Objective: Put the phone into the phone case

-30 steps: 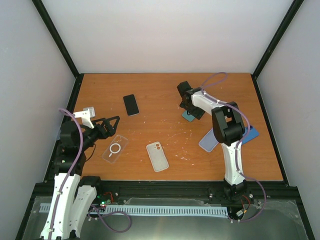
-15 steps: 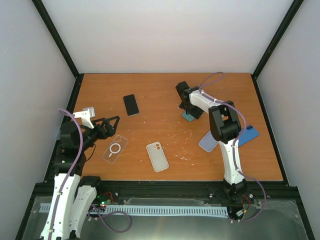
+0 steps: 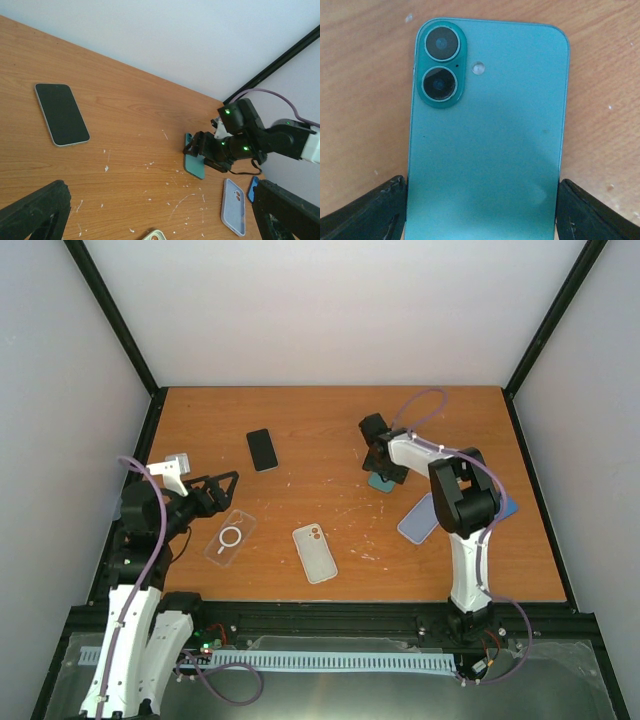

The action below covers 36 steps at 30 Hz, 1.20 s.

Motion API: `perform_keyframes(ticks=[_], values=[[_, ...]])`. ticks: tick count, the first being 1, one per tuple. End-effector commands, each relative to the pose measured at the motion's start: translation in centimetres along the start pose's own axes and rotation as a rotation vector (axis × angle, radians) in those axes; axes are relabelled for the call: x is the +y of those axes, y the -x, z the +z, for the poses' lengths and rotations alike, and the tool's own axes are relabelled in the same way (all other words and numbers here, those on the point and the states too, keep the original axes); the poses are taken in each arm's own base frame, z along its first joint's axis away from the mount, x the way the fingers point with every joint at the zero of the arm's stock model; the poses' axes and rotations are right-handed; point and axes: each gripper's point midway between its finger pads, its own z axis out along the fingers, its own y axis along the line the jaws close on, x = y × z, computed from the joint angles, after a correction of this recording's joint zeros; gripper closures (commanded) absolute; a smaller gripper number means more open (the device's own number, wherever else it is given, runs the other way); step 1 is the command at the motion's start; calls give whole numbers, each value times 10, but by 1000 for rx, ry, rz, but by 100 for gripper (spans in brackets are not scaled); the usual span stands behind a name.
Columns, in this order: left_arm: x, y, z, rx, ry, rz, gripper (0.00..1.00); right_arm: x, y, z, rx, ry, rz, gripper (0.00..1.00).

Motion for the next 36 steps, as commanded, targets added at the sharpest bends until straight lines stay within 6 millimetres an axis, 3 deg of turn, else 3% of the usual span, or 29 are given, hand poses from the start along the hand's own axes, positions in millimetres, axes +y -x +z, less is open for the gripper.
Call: perform_keyframes(ticks=[1,12,17,26,36], values=[[2,7,1,-24,16,31,0,1,-25,-4,61,101,-126,31],[18,-7,15,73,67,-35,1,-26,-98,-23,129,111,-345,32],[15,-29,32,216,-6,-109,11,-29,-121,-38,102,193,-418,33],[20,-58,52,333,-85,-266,23,-1,-149,-63,49,415,-504,36],[15,-76,64,389,-202,-349,29,39,-161,-107,-33,655,-578,37]])
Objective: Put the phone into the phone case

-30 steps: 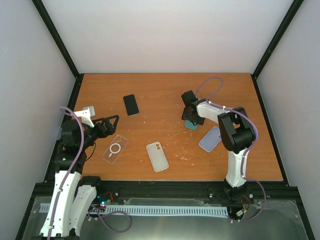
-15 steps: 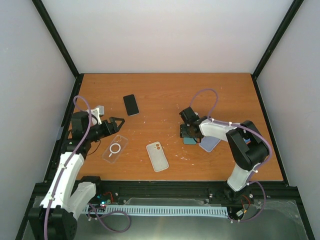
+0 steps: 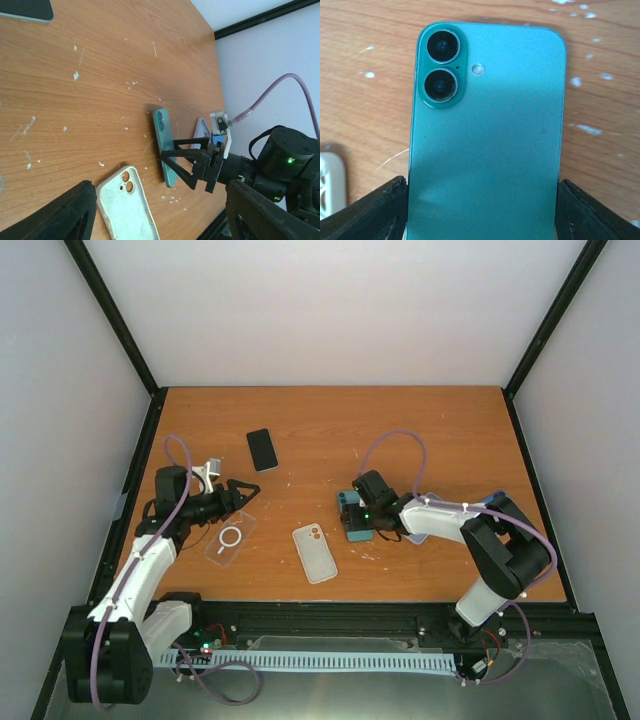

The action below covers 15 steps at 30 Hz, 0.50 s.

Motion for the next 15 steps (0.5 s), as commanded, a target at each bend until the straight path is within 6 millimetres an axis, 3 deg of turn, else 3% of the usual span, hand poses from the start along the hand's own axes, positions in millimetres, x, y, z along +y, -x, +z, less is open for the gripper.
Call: perform_keyframes(ticks=[1,8,15], values=[[-16,3,6,17,-109,14,30,39,18,-16,-94,151,-64,38],[-15,-4,12,58,-156,11,34,82,30,-49,-182,299,-131,39],[-23,-10,16,91,-234,8,44,129,26,-78,-235,436,-212,40]])
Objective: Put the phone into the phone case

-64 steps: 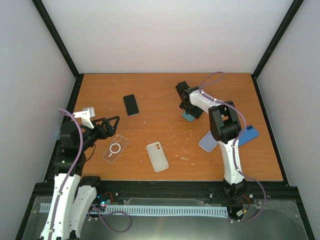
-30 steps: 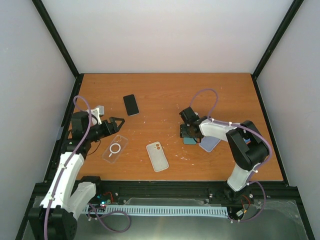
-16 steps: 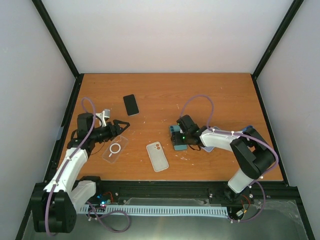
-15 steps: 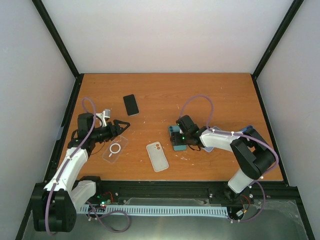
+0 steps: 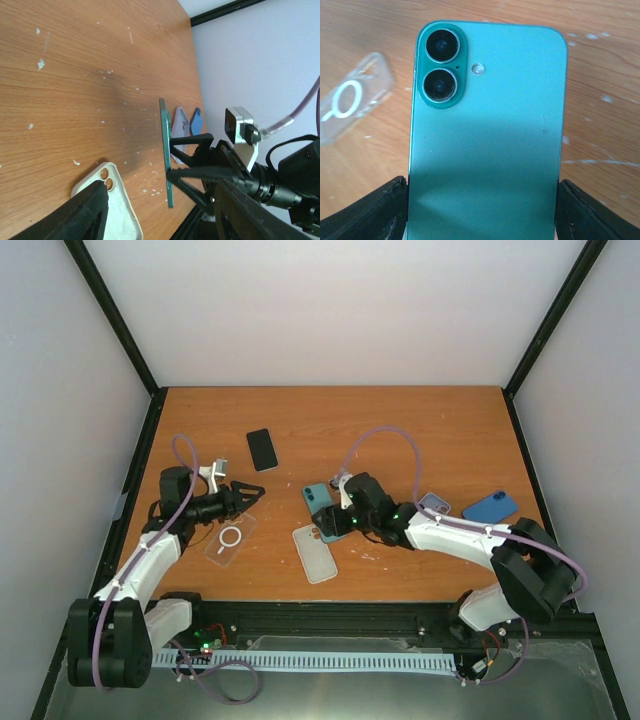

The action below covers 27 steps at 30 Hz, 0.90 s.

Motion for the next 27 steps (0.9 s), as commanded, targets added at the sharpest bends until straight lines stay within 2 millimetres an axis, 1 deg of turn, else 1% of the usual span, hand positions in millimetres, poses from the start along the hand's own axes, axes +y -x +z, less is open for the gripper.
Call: perform_keyframes(ticks=[1,4,7,9,12,17,21,25,27], values=[[-17,-1,5,26,-93,37,44,43,22,-11,-92,130,-61,40],[-19,-7,14,60,-111,44,41,56,29,-11,-108,141,-71,40],[-24,-18,25,106,-129,55,40,65,36,-8,-113,138,-65,41],[-26,-24,33,127,-132,54,40,70,43,-7,-123,142,-64,42],[-27,-28,40,134,-122,56,40,79,48,-6,-131,152,-72,41],[-29,-27,44,125,-121,55,46,89,49,-5,-129,161,-83,41],[-26,-27,45,126,-117,43,52,91,48,-2,-128,155,-82,41],[-16,-32,49,150,-97,16,65,93,49,1,-129,154,-82,42],[-15,-32,49,150,-92,10,68,93,51,2,-134,148,-81,42]])
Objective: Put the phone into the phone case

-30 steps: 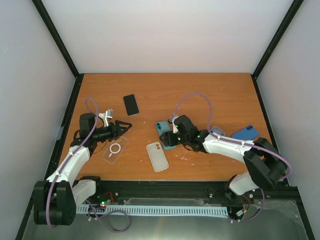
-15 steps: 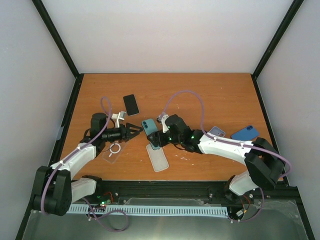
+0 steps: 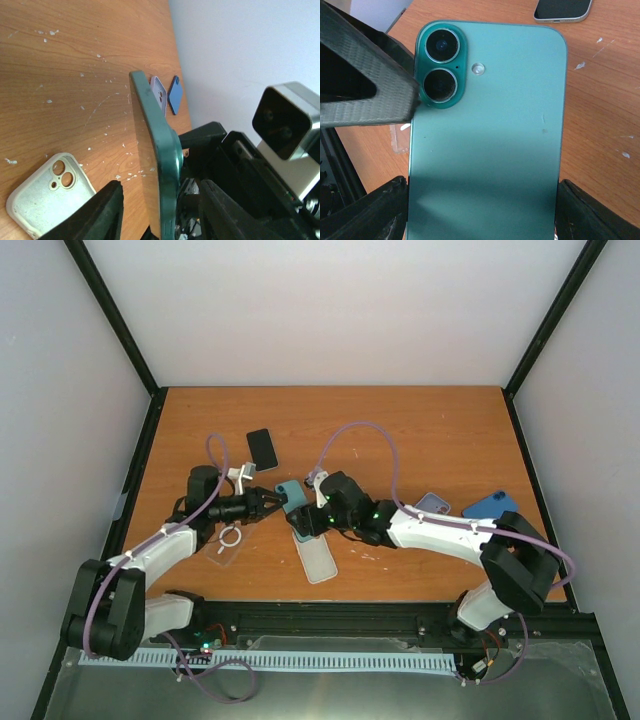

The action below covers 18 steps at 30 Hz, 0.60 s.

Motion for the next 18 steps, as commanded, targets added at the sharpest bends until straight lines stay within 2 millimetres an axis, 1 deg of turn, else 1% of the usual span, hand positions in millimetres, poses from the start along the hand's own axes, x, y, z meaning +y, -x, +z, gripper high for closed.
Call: perform_keyframes(ticks=[1,2,5,6,7,8,9,10,12,13,16,18], values=[[0,2,2,-4,-1,11,70,18,31,-2,-91,26,-11,42],[0,2,1,-6,1,10,72,18,32,-1,-92,25,-10,42],[2,3,1,-12,17,0,85,17,31,1,-79,13,-11,42],[3,3,1,-12,21,-5,90,16,30,2,-73,1,-13,40],[4,3,2,-13,26,-12,96,14,28,2,-67,-16,-16,34],[5,3,2,-13,29,-19,98,11,26,1,-61,-36,-19,30],[6,3,2,-12,33,-26,100,8,23,0,-50,-55,-21,23],[7,3,2,-13,35,-32,99,5,21,-1,-37,-77,-24,19],[7,4,2,-13,38,-40,100,-1,15,-5,-10,-140,-32,13],[6,4,2,-12,39,-44,100,-2,13,-8,-2,-170,-48,12],[7,6,1,-14,60,-70,100,-1,10,-18,-1,-274,-113,14],[7,8,1,-17,71,-89,100,2,10,-22,1,-328,-153,21]])
